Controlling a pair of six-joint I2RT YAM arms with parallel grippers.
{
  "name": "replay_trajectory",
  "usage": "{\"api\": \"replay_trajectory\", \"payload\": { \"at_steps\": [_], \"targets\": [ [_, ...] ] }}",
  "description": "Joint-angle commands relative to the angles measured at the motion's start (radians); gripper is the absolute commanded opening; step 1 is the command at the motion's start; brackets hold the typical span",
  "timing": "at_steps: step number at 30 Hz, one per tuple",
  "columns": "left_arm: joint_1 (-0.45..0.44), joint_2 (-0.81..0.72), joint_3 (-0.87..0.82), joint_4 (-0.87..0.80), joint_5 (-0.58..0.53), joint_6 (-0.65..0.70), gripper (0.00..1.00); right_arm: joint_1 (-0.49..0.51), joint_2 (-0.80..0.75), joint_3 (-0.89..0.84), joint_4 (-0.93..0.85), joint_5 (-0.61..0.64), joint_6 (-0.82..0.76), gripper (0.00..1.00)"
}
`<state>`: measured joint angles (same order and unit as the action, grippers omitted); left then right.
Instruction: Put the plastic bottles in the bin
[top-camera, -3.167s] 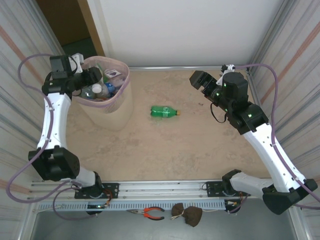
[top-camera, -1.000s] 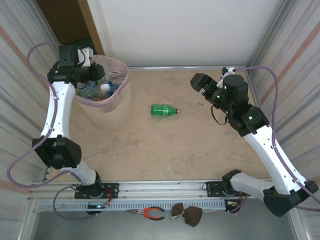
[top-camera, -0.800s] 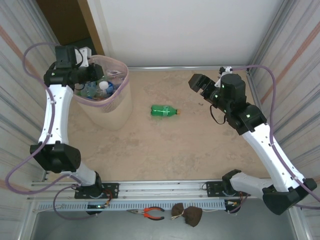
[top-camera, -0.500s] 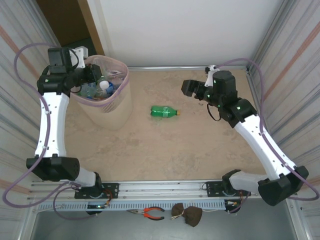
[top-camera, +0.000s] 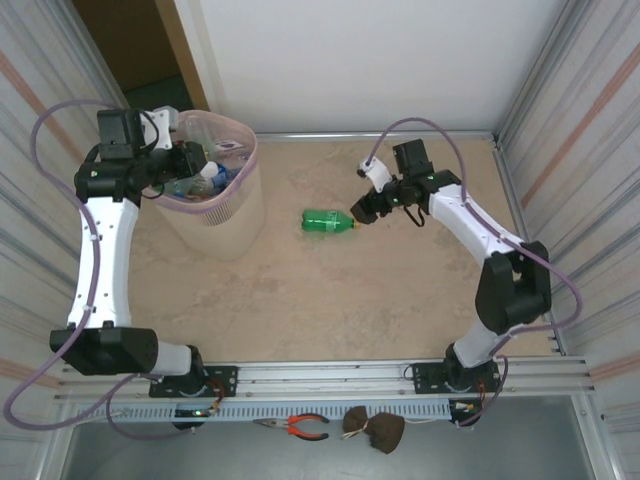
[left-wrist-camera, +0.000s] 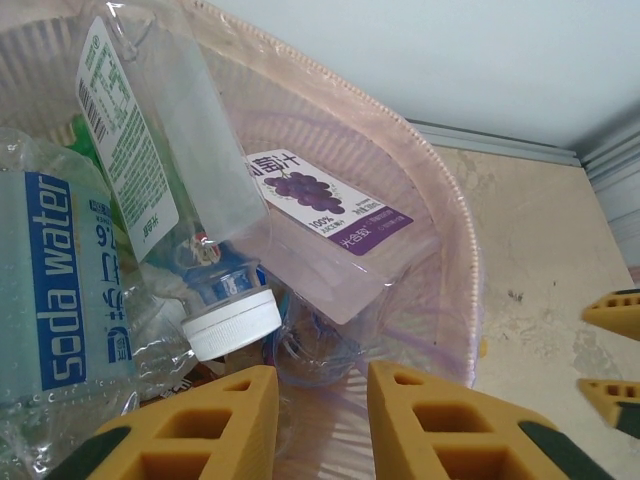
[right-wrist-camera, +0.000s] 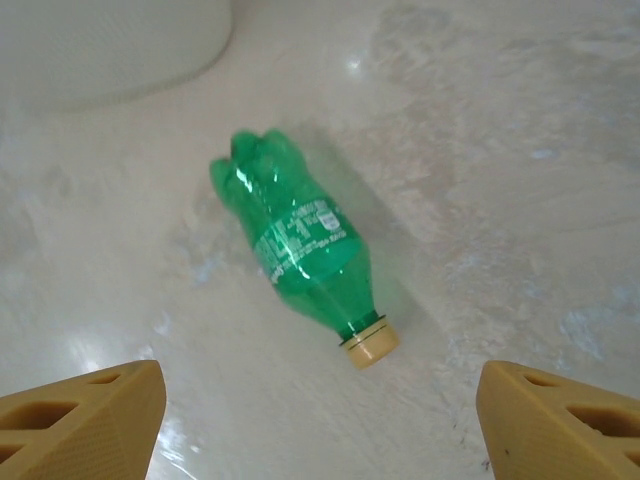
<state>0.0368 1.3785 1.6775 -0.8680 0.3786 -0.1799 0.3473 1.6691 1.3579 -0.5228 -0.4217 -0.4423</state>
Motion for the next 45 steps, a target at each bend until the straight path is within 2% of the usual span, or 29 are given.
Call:
{"api": "replay_trajectory", "payload": {
  "at_steps": [1, 8, 16, 23, 36, 45],
  "targets": [
    [-0.009, -0.039, -0.016, -0.008, 0.031, 0.008, 0.3, 0.013, 0.051, 0.045, -0.037, -0.039, -0.266, 0.8],
    [-0.014, -0.051, -0.04, -0.006, 0.04, 0.0, 0.31, 0.071, 0.248, 0.164, -0.085, -0.024, -0.393, 0.82],
    [-0.019, -0.074, -0.059, -0.014, 0.037, -0.001, 0.32, 0.135, 0.443, 0.302, -0.069, -0.018, -0.396, 0.86],
    [-0.02, -0.093, -0.067, -0.017, 0.041, -0.005, 0.33, 0.15, 0.544, 0.353, -0.082, 0.027, -0.406, 0.84],
    [-0.025, -0.116, -0.074, 0.012, 0.053, -0.032, 0.33, 0.153, 0.53, 0.333, -0.08, 0.031, -0.391, 0.7],
    [-0.035, -0.163, -0.12, 0.173, 0.147, -0.11, 0.37, 0.137, 0.376, 0.236, -0.044, -0.018, -0.291, 0.63]
  ]
}}
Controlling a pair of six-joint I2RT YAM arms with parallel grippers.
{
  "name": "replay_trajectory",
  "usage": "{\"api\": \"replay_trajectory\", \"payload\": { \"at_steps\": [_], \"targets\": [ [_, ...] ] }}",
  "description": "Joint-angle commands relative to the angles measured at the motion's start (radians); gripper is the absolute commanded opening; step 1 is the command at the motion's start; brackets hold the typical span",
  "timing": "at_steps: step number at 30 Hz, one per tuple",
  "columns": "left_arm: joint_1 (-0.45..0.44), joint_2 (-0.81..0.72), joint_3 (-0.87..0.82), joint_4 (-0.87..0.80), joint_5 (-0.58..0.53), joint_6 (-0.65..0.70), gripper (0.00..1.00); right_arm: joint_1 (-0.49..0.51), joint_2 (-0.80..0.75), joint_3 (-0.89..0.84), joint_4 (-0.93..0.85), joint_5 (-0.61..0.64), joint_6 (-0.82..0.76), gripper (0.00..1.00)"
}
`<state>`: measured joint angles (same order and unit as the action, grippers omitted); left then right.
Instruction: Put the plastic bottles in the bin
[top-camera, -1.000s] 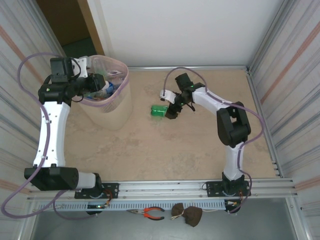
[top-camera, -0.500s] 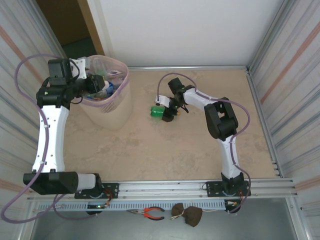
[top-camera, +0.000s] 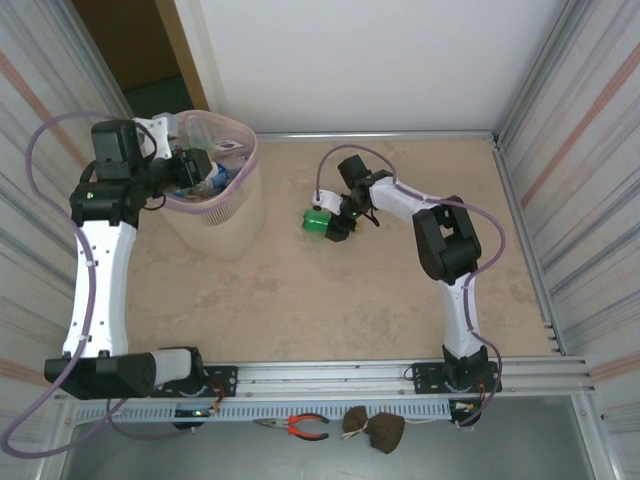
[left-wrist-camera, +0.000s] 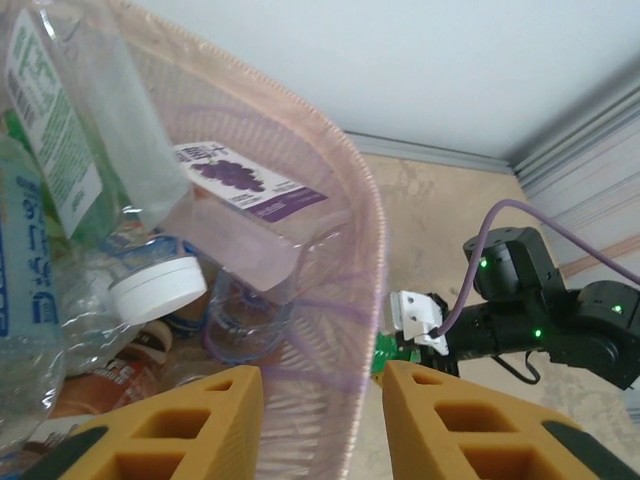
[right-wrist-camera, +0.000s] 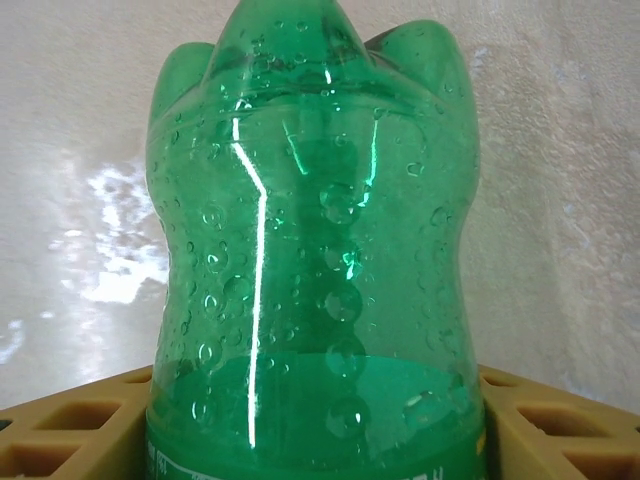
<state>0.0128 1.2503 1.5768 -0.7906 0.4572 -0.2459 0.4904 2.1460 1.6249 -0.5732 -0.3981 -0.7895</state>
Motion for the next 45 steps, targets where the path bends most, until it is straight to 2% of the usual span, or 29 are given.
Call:
{"api": "replay_trajectory", "payload": {
  "at_steps": [1, 8, 17, 22, 27, 33, 38, 45],
  "targets": [
    [-0.017, -0.041, -0.028, 0.12, 0.08, -0.054, 0.38, -0.007, -0.131, -0.052, 0.021, -0.048, 0.076, 0.63],
    [-0.079, -0.049, -0.055, 0.258, 0.129, -0.093, 0.4, -0.021, -0.33, -0.182, 0.129, -0.117, 0.262, 0.63],
    [-0.207, -0.025, -0.046, 0.364, 0.157, -0.076, 0.47, -0.011, -0.584, -0.276, 0.295, -0.218, 0.582, 0.64],
    [-0.283, 0.015, -0.011, 0.389, 0.197, -0.059, 0.53, 0.026, -0.691, -0.321, 0.397, -0.236, 0.66, 0.64],
    [-0.366, 0.06, 0.038, 0.38, 0.254, -0.027, 0.68, 0.04, -0.791, -0.378, 0.54, -0.211, 0.744, 0.63],
    [-0.425, 0.121, 0.112, 0.319, 0.296, -0.033, 0.83, 0.046, -0.852, -0.387, 0.575, -0.26, 0.736, 0.63],
    [-0.441, 0.175, 0.152, 0.295, 0.327, -0.094, 0.85, 0.06, -0.86, -0.357, 0.519, -0.309, 0.675, 0.64],
    [-0.506, 0.233, 0.232, 0.178, 0.292, -0.031, 0.84, 0.079, -0.853, -0.326, 0.489, -0.295, 0.645, 0.64]
  ]
}}
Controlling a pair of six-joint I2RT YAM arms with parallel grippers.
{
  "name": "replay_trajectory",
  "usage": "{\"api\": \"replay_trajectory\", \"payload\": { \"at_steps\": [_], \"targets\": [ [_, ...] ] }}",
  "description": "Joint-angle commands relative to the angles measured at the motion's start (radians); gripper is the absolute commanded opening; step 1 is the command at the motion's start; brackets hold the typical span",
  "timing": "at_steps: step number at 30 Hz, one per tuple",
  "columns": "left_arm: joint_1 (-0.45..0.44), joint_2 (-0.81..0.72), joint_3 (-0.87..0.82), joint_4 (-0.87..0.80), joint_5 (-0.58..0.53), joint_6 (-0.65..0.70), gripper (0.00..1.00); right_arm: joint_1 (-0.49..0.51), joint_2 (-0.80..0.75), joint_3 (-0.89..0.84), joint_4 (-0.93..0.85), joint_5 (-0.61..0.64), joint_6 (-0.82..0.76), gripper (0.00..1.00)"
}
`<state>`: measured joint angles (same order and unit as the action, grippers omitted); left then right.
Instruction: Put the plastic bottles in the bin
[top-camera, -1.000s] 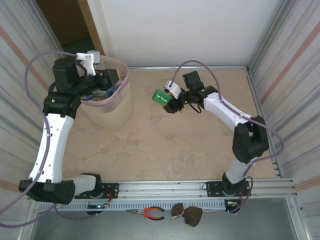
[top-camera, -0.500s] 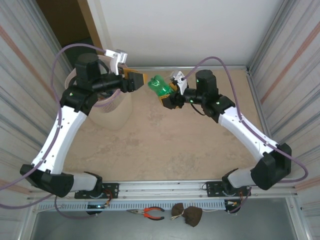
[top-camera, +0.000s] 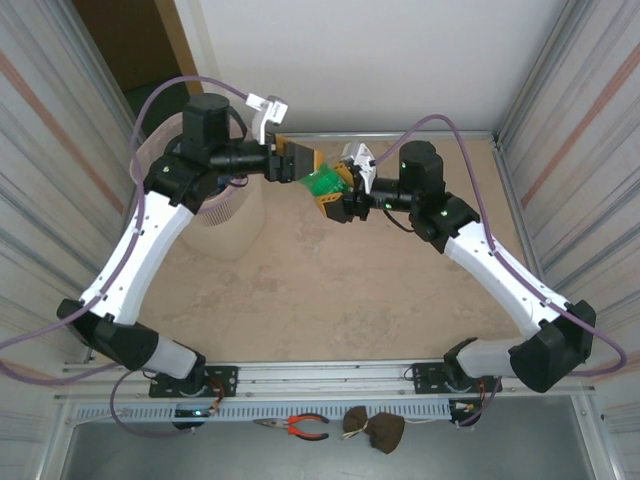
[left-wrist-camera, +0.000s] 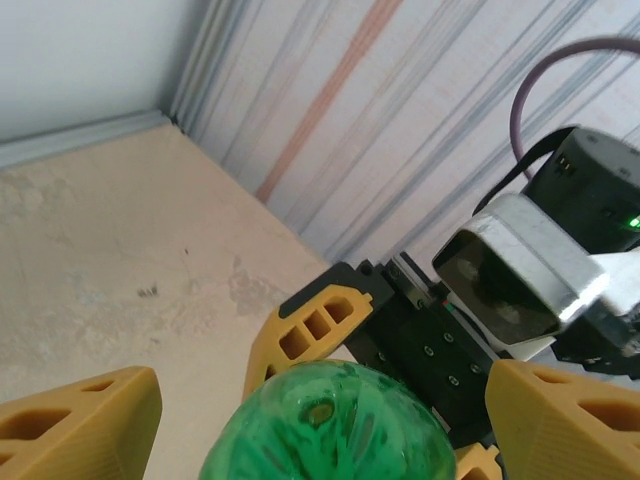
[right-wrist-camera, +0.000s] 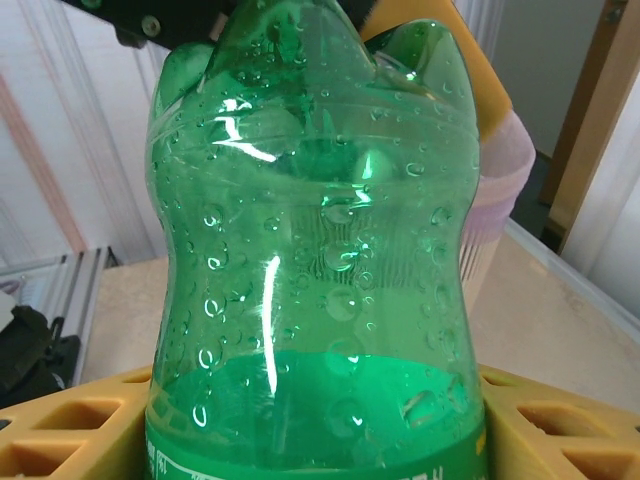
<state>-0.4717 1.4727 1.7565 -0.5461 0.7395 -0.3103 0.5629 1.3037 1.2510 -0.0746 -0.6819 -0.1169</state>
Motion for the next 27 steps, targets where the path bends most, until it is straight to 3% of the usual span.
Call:
{"api": "replay_trajectory", "payload": {
  "at_steps": [1, 14, 22, 24, 27],
  "targets": [
    [-0.03, 0.015, 0.062, -0.084, 0.005, 0.042, 0.83, 0.008, -0.01, 0.048, -0.008, -0.003, -0.026, 0.64],
    [-0.042, -0.001, 0.069, -0.156, -0.022, 0.083, 0.68, 0.006, -0.026, 0.051, 0.006, 0.052, -0.034, 0.64],
    [-0.043, -0.024, 0.061, -0.141, -0.032, 0.096, 0.49, 0.008, -0.022, 0.052, 0.004, 0.053, -0.034, 0.65],
    [-0.042, -0.03, 0.064, -0.142, -0.05, 0.099, 0.45, 0.007, -0.022, 0.052, 0.003, 0.054, -0.035, 0.67],
    [-0.032, -0.033, 0.073, -0.15, -0.07, 0.105, 0.42, 0.009, -0.023, 0.053, -0.007, 0.059, -0.038, 0.79]
  ]
}}
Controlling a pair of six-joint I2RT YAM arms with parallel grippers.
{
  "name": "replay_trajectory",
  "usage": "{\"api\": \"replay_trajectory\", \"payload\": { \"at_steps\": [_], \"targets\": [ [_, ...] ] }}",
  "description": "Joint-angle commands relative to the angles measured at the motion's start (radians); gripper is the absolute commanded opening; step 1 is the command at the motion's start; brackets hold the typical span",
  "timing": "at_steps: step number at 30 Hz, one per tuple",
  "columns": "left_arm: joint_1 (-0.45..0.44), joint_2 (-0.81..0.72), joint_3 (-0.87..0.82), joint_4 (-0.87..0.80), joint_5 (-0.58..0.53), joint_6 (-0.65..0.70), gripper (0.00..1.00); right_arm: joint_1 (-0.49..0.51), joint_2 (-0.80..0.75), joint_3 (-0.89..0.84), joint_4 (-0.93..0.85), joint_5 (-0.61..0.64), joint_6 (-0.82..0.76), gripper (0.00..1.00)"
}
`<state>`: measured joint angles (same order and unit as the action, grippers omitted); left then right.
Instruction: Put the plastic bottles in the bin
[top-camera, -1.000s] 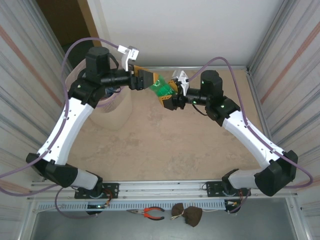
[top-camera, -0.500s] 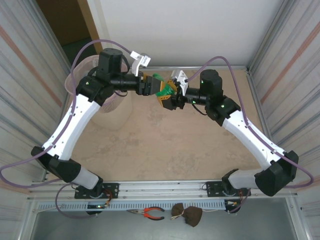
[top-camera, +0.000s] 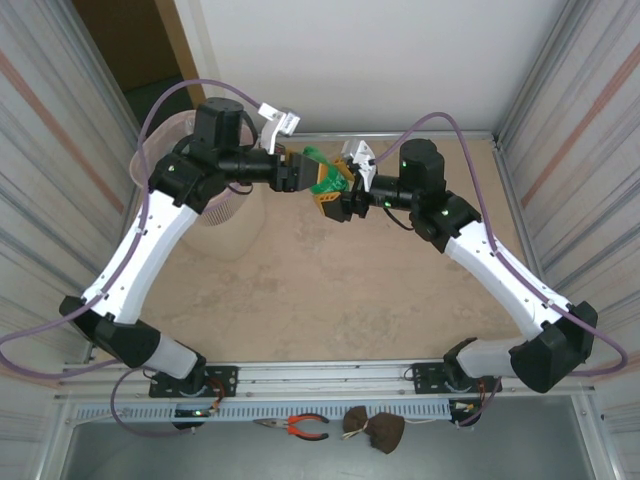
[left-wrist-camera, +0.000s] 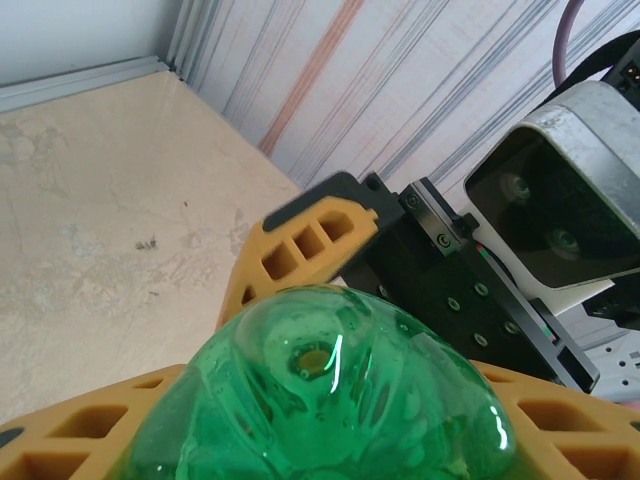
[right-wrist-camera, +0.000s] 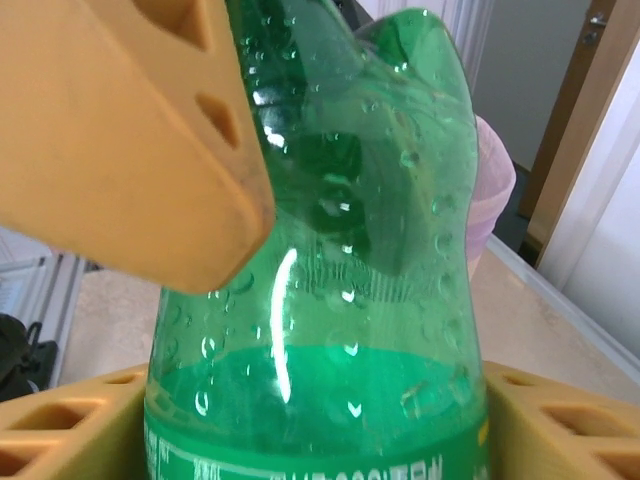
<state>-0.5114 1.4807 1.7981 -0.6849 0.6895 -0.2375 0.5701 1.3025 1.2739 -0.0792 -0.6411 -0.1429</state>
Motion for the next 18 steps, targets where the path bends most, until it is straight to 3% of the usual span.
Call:
{"api": "replay_trajectory", "payload": {
  "at_steps": [1, 7, 18],
  "targets": [
    [0.016, -0.043, 0.033, -0.013, -0.024, 0.032, 0.41, 0.001, -0.022, 0.032, -0.007, 0.023, -0.012, 0.83],
    [0.097, -0.065, 0.069, -0.079, -0.101, 0.049, 0.38, 0.004, -0.046, 0.03, -0.055, 0.076, -0.018, 0.98],
    [0.36, -0.072, 0.261, -0.387, -0.389, 0.196, 0.35, 0.003, -0.105, -0.006, -0.121, 0.132, -0.043, 0.99]
  ]
}}
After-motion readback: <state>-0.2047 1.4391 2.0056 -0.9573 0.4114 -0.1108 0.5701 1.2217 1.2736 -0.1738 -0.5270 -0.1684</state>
